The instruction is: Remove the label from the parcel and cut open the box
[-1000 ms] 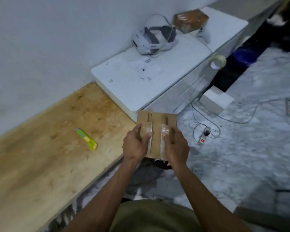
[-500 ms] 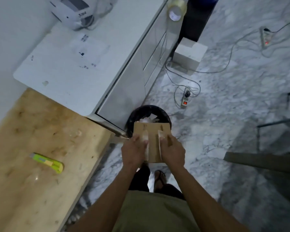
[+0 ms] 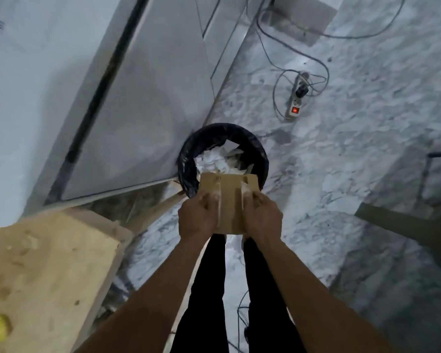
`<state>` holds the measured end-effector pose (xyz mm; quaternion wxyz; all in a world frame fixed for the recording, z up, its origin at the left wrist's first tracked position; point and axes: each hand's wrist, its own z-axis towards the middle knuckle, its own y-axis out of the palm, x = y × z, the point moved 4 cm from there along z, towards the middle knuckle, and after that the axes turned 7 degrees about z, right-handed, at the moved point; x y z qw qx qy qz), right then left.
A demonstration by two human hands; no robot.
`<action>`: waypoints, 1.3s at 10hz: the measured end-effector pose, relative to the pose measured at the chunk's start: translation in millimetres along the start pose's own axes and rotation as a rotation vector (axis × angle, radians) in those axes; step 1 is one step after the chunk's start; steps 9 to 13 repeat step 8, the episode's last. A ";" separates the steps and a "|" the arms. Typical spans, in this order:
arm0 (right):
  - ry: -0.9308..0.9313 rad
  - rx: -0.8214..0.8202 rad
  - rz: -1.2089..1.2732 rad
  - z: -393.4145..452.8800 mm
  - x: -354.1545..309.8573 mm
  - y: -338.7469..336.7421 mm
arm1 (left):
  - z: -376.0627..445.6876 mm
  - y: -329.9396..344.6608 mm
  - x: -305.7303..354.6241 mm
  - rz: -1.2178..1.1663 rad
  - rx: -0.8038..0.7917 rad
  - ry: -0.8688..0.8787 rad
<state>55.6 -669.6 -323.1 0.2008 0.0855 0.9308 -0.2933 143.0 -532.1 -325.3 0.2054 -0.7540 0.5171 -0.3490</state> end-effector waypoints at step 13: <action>-0.114 -0.125 -0.016 23.8 -67.9 -50.3 | 0.5 -41.3 52.8 -0.080 -0.008 0.031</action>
